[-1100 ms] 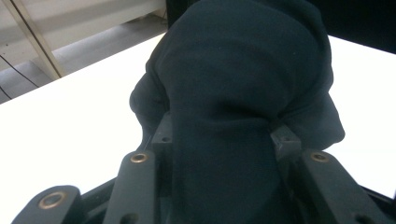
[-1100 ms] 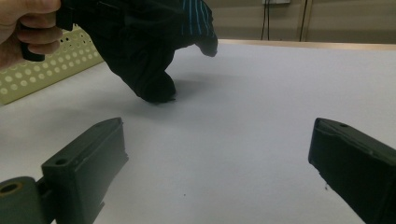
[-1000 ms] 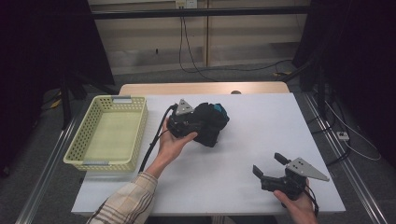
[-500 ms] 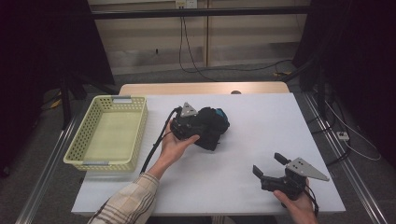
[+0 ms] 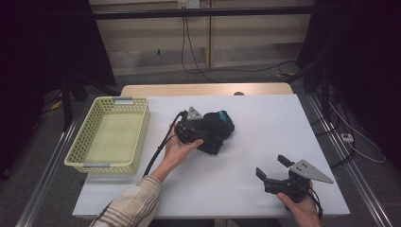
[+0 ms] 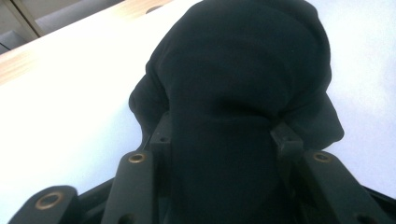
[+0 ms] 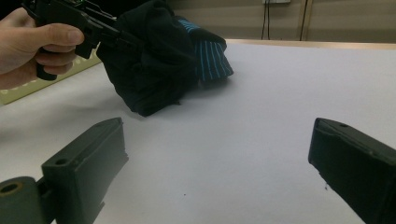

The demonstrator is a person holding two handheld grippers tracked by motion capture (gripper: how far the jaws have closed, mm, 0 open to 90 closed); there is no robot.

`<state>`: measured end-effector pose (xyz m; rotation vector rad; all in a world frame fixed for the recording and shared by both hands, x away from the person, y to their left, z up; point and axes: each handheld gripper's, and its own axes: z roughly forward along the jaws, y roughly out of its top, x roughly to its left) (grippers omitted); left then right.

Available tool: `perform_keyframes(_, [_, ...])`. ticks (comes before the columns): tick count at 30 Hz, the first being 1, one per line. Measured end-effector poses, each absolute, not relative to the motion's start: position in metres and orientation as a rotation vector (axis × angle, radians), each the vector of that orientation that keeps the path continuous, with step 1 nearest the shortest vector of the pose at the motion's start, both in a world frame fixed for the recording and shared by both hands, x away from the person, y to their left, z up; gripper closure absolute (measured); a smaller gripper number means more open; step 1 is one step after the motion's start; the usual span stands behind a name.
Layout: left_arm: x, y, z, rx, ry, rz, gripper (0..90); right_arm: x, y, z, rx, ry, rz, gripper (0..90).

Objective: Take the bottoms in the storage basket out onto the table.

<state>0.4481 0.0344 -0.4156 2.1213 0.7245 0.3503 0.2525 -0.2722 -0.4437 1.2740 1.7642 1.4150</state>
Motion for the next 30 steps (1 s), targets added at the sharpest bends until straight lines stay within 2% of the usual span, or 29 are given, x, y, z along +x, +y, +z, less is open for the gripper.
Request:
perform_keyframes(15, [0.451, 0.031, -0.425, 2.168, 0.729, 0.345, 50.9, 0.252, -0.272, -0.444, 1.275, 1.766, 1.417, 4.1])
perform_keyframes(30, [0.451, 0.021, -0.439, 2.209, 0.684, 0.362, 37.6, 0.252, -0.272, -0.444, 1.275, 1.767, 1.417, 4.2])
